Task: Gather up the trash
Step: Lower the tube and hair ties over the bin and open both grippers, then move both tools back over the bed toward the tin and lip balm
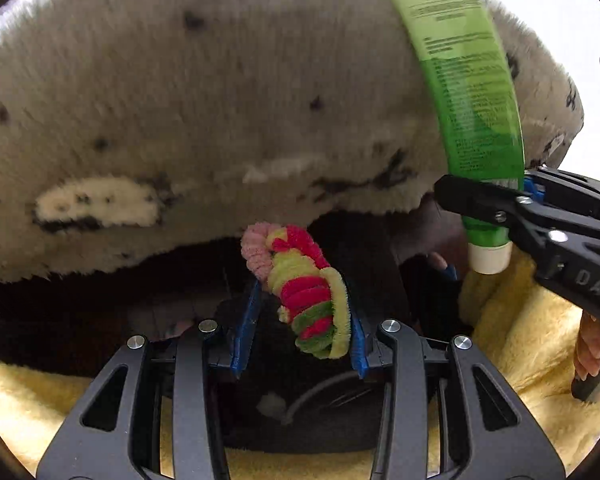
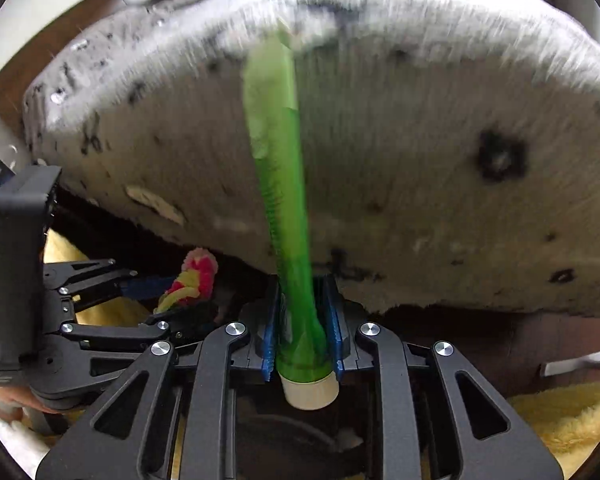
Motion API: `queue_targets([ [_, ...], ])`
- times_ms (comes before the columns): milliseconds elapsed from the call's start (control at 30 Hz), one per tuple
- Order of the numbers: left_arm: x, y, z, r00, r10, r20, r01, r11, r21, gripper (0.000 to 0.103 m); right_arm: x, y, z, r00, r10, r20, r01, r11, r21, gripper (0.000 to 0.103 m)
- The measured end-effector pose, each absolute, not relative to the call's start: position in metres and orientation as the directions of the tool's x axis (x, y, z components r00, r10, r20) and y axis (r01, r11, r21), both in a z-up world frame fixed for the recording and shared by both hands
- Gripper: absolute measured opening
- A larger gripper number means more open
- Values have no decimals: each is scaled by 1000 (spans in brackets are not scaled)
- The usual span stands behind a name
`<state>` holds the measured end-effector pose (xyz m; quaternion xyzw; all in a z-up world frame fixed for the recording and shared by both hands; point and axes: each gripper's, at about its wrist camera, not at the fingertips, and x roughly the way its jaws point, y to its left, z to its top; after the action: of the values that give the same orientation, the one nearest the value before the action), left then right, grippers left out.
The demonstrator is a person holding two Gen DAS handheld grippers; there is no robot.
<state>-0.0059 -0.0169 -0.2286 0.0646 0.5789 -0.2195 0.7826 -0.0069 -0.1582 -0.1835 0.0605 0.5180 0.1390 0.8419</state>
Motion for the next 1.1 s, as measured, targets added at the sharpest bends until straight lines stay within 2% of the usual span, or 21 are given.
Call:
queue_targets([
  [233, -2, -24, -259, 138, -249, -959, 431, 887, -168, 40, -3, -151, -221, 321, 284, -903, -169, 956, 240, 19],
  [567, -5, -26, -266, 120, -248, -961, 432, 885, -174, 45, 5, -142, -216, 315, 278, -907, -160, 958, 238, 22],
  [667, -7, -22, -265, 126, -251, -960, 431, 885, -175, 52, 5, -151, -207, 334, 276, -902, -143, 960, 240, 22],
  [767, -8, -24, -256, 141, -249, -958, 431, 887, -167, 62, 5, -157, -197, 358, 270, -894, -128, 962, 240, 34],
  [867, -7, -25, -247, 166, -245, -955, 437, 887, -152, 70, 5, -162, -186, 387, 269, -882, -122, 963, 241, 53],
  [1100, -1, -19, -199, 283, -261, -923, 444, 889, -115, 84, 5, -170, -144, 481, 264, -836, -124, 965, 232, 79],
])
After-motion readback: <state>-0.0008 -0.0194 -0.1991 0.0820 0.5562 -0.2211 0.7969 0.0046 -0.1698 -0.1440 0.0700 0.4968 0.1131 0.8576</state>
